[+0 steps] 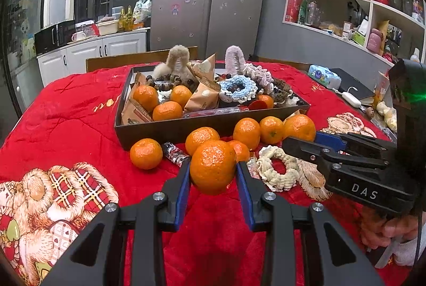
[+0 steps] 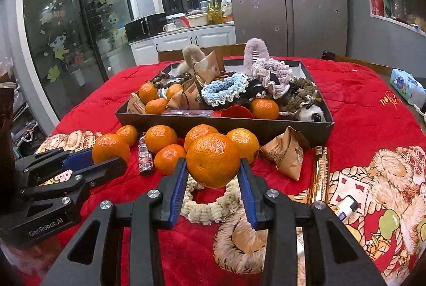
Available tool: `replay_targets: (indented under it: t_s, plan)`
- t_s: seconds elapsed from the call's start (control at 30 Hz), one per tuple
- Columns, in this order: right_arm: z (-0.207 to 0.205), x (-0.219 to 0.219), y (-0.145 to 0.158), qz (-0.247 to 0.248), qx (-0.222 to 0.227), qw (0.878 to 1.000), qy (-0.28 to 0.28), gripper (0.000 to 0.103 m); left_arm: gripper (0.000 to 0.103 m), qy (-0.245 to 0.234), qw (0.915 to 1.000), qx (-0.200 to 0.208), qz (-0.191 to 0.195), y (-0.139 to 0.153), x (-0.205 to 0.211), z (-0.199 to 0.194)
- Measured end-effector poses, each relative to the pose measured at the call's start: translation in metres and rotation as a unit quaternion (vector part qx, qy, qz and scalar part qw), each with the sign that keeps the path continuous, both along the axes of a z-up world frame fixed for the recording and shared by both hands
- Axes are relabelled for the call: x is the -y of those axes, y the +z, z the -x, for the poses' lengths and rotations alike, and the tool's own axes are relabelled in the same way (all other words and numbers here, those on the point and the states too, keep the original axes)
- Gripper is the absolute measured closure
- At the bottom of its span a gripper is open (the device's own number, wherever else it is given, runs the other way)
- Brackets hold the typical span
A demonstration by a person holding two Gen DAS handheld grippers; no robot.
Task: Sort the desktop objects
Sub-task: 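Lift the held oranges with both tools and carry them toward the tray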
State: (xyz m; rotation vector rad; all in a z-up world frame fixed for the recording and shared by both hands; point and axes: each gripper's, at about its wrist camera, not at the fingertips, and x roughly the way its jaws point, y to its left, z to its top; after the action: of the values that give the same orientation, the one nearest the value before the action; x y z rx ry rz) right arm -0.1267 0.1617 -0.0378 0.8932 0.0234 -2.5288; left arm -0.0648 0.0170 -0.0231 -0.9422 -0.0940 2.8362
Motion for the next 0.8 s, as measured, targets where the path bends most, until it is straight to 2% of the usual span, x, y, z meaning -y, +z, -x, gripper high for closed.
replay_targets:
  t_s: [0.37, 0.6, 0.8]
  plan:
    - [-0.008, 0.006, 0.005, -0.019, -0.025, 0.999, -0.011, 0.067, 0.069, 0.003, 1.0000, -0.006, 0.002, 0.000, 0.000, -0.001]
    - [-0.014, 0.009, 0.008, -0.021, -0.032, 0.999, -0.013, 0.067, 0.069, 0.009, 0.9991, -0.027, 0.031, 0.007, -0.010, -0.009]
    - [-0.017, 0.020, 0.017, -0.017, -0.033, 0.999, 0.000, 0.067, 0.069, 0.004, 0.9997, -0.026, 0.003, 0.016, -0.004, -0.008]
